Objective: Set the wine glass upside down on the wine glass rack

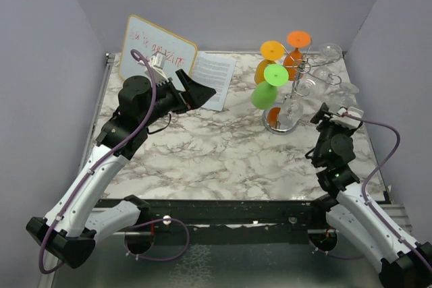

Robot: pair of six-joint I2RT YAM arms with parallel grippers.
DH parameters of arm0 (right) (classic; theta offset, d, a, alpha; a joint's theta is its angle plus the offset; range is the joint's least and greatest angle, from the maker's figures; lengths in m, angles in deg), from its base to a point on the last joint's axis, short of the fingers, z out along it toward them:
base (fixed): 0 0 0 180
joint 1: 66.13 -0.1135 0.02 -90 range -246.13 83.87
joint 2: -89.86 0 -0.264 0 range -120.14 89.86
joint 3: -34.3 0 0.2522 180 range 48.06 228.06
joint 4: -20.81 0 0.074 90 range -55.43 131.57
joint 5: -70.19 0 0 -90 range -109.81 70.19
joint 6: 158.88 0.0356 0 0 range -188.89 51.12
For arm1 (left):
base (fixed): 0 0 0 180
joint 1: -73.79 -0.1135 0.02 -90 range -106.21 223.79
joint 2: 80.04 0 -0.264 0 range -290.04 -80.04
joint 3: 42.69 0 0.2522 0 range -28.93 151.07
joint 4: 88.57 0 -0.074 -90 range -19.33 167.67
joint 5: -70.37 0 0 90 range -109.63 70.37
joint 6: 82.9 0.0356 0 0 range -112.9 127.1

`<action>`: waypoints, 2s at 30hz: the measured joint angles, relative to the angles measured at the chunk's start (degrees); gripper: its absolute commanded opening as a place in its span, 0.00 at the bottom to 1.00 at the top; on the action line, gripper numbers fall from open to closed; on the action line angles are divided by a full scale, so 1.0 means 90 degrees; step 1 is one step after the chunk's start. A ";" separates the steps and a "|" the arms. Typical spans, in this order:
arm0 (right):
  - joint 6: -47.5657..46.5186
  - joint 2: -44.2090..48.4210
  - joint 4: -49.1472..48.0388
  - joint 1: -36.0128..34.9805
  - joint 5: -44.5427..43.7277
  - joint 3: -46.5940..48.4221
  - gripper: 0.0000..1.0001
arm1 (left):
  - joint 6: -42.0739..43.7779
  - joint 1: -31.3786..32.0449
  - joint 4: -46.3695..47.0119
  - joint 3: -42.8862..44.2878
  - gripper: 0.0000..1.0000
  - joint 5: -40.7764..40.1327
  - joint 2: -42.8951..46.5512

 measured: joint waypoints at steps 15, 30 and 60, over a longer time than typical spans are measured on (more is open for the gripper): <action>0.0702 -0.0420 -0.0289 0.1542 0.2115 -0.0002 0.01 | 0.0095 0.0000 -0.0005 -0.0002 0.99 -0.0039 0.0090; 0.1205 -0.1003 -0.0719 0.2072 0.3774 0.0083 0.01 | 0.0119 0.0000 -0.0007 -0.0036 0.99 -0.0041 0.0148; 0.0981 -0.0338 -0.0544 0.2091 0.5076 0.0056 0.01 | 0.0124 0.0000 0.0000 -0.0097 0.99 -0.0056 0.0148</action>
